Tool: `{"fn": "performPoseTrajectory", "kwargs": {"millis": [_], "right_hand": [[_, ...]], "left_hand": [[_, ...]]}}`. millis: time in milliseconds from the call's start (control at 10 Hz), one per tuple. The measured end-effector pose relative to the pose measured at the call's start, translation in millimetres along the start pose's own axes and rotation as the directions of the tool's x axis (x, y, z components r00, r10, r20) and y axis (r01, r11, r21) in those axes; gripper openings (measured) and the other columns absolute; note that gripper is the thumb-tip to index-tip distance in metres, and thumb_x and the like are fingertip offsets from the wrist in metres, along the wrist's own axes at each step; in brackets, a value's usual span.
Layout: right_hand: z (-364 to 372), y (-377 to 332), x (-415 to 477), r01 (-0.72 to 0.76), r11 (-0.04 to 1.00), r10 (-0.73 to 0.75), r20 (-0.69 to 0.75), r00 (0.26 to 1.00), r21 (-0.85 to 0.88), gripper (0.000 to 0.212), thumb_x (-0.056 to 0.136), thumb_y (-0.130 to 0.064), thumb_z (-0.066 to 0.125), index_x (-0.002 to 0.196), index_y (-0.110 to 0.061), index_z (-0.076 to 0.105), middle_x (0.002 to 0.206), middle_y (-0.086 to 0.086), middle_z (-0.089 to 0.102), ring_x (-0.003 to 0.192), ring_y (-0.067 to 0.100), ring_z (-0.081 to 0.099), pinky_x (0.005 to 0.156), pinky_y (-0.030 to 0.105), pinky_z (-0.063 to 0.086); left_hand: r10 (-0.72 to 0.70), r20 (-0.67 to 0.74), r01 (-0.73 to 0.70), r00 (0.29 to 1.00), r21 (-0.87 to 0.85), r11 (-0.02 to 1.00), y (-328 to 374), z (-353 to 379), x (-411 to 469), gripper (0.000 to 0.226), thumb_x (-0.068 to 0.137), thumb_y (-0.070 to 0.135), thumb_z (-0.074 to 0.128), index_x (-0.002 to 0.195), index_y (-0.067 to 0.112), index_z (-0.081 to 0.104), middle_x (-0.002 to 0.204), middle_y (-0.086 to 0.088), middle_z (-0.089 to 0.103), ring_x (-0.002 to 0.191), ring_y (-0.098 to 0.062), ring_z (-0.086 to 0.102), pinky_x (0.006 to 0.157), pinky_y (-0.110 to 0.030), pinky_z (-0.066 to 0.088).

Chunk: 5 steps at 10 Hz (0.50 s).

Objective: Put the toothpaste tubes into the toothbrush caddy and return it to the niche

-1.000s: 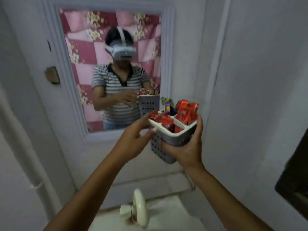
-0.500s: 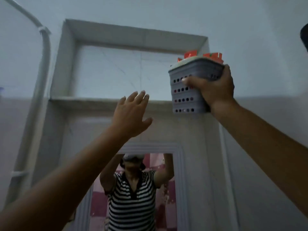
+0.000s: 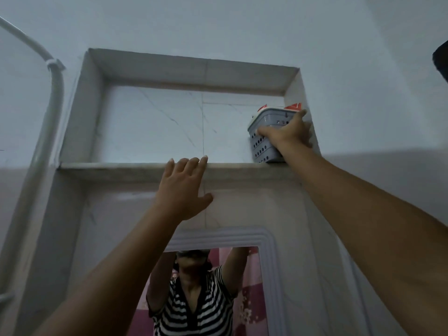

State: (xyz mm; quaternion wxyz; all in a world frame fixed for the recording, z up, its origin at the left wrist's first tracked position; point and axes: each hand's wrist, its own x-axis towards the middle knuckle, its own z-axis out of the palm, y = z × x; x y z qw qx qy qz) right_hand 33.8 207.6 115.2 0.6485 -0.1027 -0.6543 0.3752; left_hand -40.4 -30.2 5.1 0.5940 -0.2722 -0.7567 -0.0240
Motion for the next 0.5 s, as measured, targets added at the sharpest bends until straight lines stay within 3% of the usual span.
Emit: {"fn": "performPoseTrajectory", "kwargs": {"millis": [300, 400, 500], "right_hand": [[24.6, 36.0, -0.3, 0.260, 0.940, -0.271, -0.022, 0.962, -0.219, 0.117, 0.093, -0.063, 0.067, 0.166, 0.000, 0.001, 0.176, 0.020, 0.002, 0.164, 0.034, 0.003, 0.132, 0.043, 0.004], [18.5, 47.1, -18.8, 0.321, 0.919, -0.316, 0.059, 0.947, -0.228, 0.099, 0.103, -0.055, 0.054, 0.166, -0.001, 0.001, 0.176, 0.018, -0.002, 0.164, 0.032, 0.000, 0.131, 0.043, -0.001], [9.8, 59.6, -62.1, 0.407, 0.906, -0.396, 0.108, 0.912, -0.114, 0.080, 0.110, -0.043, 0.047, 0.167, -0.003, 0.007, 0.176, 0.016, 0.002, 0.165, 0.028, 0.003, 0.132, 0.039, 0.002]], "left_hand": [[-0.010, -0.021, 0.010, 1.000, -0.038, 0.999, 1.4, 3.1, -2.3, 0.090, 0.086, 0.052, 0.052, 0.154, 0.018, 0.004, 0.161, -0.004, 0.018, 0.149, -0.026, 0.010, 0.123, -0.048, 0.001], [-0.020, 0.034, 0.022, 0.999, -0.051, 0.998, 5.5, -1.6, -4.6, 0.091, 0.087, 0.050, 0.053, 0.154, 0.017, 0.002, 0.163, -0.006, 0.010, 0.150, -0.026, 0.005, 0.123, -0.047, 0.001], [-0.047, 0.050, 0.048, 0.998, -0.018, 0.999, 10.7, -10.4, -12.5, 0.088, 0.090, 0.048, 0.051, 0.154, 0.016, 0.001, 0.164, -0.007, 0.003, 0.151, -0.025, 0.001, 0.124, -0.048, 0.002]]}}
